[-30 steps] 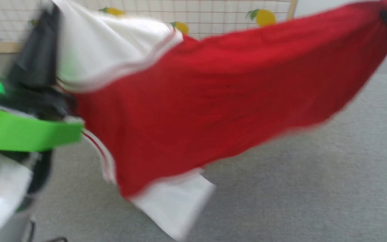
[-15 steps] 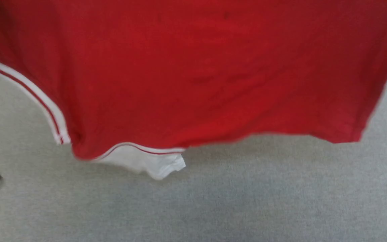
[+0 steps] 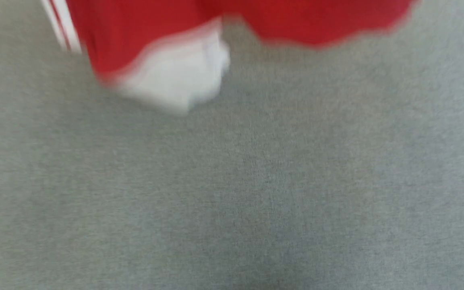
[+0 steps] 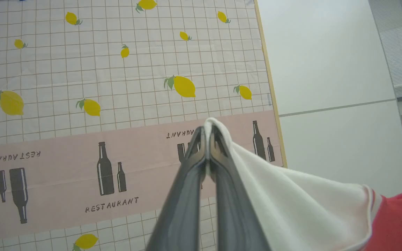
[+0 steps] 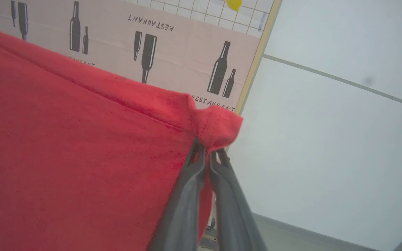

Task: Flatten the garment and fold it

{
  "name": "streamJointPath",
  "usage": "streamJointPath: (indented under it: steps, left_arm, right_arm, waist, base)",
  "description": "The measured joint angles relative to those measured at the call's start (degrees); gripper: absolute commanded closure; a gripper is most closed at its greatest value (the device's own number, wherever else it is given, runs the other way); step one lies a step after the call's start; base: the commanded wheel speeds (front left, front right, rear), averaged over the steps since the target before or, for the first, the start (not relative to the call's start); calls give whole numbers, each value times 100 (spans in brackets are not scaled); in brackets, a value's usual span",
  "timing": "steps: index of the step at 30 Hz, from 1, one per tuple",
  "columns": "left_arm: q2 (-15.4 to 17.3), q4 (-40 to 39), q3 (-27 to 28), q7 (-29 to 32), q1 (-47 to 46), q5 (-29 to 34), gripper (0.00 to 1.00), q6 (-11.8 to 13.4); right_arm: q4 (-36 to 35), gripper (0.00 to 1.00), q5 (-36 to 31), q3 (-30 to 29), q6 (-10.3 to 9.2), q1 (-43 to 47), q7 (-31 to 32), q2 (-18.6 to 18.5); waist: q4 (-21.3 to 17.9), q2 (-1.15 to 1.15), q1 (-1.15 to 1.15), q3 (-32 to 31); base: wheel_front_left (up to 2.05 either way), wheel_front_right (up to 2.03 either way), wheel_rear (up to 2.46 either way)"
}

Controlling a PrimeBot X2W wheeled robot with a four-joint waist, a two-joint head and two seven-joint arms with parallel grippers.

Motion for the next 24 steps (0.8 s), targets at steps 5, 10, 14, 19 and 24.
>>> streamJointPath:
  steps: [5,10,14,19,24]
  left_arm:
    - [-257,912,-32,-599,-836,218,100,-103]
    - [-457,1844,-235,-1069,-1253,349,100,-286]
    - [-539,2127,-285,-1291,-909,343,100,-349]
    - [-622,2419,-415,-1544,352,120,100,-402]
    - [-846,2493,-460,-1758,1675,-75,100,-401]
  right_arm:
    - [953,100,-334,215,0,-761,-610,225]
    - [2138,100,-668,523,0,-1315,-1191,511]
    - [2553,100,-714,764,0,-1259,-1411,672]
    - [2941,100,-701,1088,0,-754,-1712,851]
    - [3173,100,-537,1293,0,-31,-2007,955]
  waist:
    - [-58,0,0,485]
    - [-13,0,0,993]
    - [93,0,0,1078]
    - [242,0,0,994]
    - [316,0,-1,740]
  base:
    - [0,0,0]
    - [0,0,0]
    - [0,0,0]
    - [0,0,0]
    - [0,0,0]
